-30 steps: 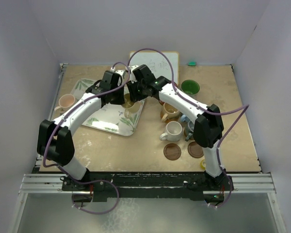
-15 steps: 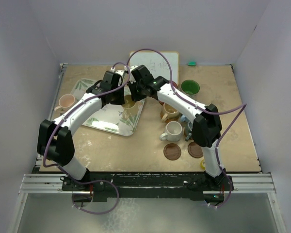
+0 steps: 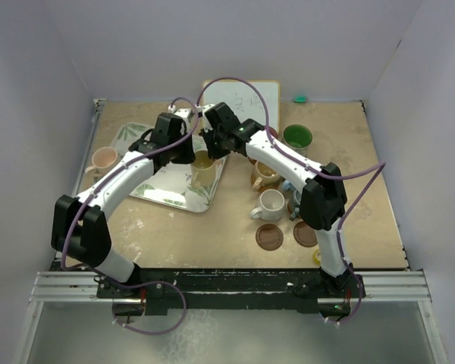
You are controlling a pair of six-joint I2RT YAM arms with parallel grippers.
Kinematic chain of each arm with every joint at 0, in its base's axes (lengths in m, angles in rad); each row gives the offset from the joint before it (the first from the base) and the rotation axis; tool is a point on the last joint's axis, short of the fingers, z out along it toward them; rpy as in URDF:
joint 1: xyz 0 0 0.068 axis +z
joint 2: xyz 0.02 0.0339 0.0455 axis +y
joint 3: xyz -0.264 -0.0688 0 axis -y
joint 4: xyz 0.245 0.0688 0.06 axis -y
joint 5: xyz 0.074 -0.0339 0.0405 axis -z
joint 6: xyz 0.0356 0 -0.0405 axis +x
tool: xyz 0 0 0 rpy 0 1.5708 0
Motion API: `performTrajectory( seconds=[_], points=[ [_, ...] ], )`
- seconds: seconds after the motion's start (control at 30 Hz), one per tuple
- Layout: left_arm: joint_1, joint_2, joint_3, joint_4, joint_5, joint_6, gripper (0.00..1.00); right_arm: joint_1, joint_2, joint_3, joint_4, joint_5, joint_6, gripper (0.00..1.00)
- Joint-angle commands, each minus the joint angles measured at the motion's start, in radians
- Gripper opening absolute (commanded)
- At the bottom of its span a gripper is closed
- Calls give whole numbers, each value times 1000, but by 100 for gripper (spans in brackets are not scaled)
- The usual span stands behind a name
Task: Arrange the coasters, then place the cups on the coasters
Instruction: Place the cup on the coaster.
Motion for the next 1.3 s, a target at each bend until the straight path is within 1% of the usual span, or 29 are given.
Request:
performTrajectory(
  seconds=[0.0, 0.17, 0.37, 0.5, 0.6, 0.67, 0.83, 0.93, 1.1, 1.27],
  points=[
    [-13, -88, 3, 140, 139, 16, 5, -4, 8, 26, 32, -22, -17, 0],
    [-12, -90, -17, 155, 173, 21, 11, -5, 17, 17, 44, -38, -18, 0],
    [-4, -107, -34, 149, 174, 41, 18, -8, 17, 17, 46, -35, -24, 0],
    [10, -131, -44, 130, 189, 85, 25, -23, -7, 18, 41, -40, -31, 0],
    [21, -155, -40, 99, 218, 159, 30, -37, -49, -6, 47, -45, -40, 0],
    [26, -167, -32, 68, 223, 210, 34, -45, -101, -49, 61, -53, -47, 0],
    [43, -183, 3, -16, 243, 326, 37, -56, -240, -173, 96, -67, -65, 0],
    [45, -198, 21, -50, 222, 387, 41, -58, -327, -258, 92, -52, -70, 0],
    [50, -227, 29, -45, 164, 454, 53, -84, -538, -453, 116, -50, -87, 0],
    [66, -220, 42, -15, 134, 479, 57, -167, -775, -646, 108, -107, -99, 0]
  ],
)
